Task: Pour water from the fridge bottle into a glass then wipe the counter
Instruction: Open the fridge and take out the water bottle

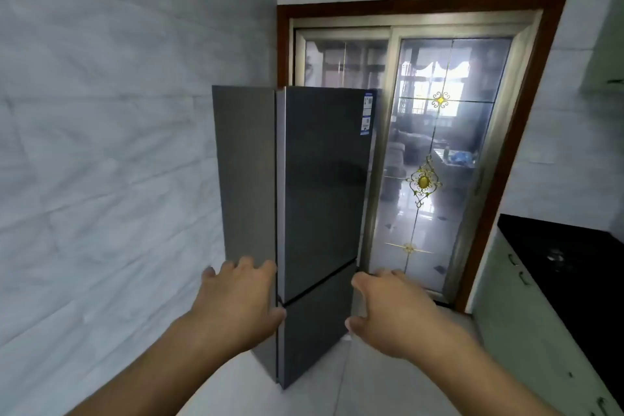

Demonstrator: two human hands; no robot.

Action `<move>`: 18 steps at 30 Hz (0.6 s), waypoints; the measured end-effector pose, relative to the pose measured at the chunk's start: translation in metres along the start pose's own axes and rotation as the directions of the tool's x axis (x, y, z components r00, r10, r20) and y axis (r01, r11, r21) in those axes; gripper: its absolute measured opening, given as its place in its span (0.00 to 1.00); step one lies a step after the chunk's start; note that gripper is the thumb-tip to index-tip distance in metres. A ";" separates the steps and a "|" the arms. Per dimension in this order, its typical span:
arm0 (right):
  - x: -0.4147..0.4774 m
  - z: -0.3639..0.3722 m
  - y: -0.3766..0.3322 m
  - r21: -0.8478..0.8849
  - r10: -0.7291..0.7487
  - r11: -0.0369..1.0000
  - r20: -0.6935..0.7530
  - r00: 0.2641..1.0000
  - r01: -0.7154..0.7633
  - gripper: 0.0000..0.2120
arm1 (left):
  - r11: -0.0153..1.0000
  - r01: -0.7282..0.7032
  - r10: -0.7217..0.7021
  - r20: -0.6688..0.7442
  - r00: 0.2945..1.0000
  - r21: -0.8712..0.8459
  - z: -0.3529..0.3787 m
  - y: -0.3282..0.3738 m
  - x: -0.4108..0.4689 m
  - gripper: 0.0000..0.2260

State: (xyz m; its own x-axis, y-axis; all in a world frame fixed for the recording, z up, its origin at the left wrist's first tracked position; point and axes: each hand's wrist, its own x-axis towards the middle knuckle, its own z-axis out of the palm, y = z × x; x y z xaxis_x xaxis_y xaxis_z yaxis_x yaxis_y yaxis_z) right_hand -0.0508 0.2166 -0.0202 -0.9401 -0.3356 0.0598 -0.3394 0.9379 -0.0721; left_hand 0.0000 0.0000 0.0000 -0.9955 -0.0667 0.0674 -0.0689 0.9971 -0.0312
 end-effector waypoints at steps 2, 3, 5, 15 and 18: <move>0.032 0.001 -0.004 0.021 0.025 0.999 -0.042 0.999 -0.024 0.26 | 1.000 -0.003 0.002 -0.028 1.000 -0.017 -0.001 -0.016 0.035 0.29; 0.047 0.000 -0.005 0.027 0.027 0.999 -0.057 0.998 -0.026 0.26 | 1.000 -0.012 0.011 -0.048 0.999 -0.024 0.000 -0.023 0.053 0.29; 0.076 -0.002 -0.006 0.036 0.029 0.999 -0.050 0.998 -0.027 0.26 | 0.999 -0.024 0.022 -0.047 0.999 -0.037 -0.002 -0.033 0.085 0.28; 0.243 -0.002 0.019 0.088 -0.109 0.989 -0.082 0.991 0.116 0.24 | 0.997 0.023 -0.034 -0.158 0.987 -0.069 0.011 -0.052 0.244 0.28; 0.310 -0.003 0.033 0.122 -0.179 0.974 -0.115 0.977 0.193 0.25 | 0.994 0.078 -0.090 -0.200 0.976 -0.071 0.011 -0.050 0.292 0.28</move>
State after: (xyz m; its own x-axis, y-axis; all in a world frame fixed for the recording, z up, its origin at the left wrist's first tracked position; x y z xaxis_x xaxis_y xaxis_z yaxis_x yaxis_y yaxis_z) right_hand -0.3531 0.1436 -0.0010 -0.8541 -0.4855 0.1862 -0.5155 0.8377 -0.1802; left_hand -0.2876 -0.0693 0.0107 -0.9520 -0.1479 0.2681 -0.1411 0.9890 0.0447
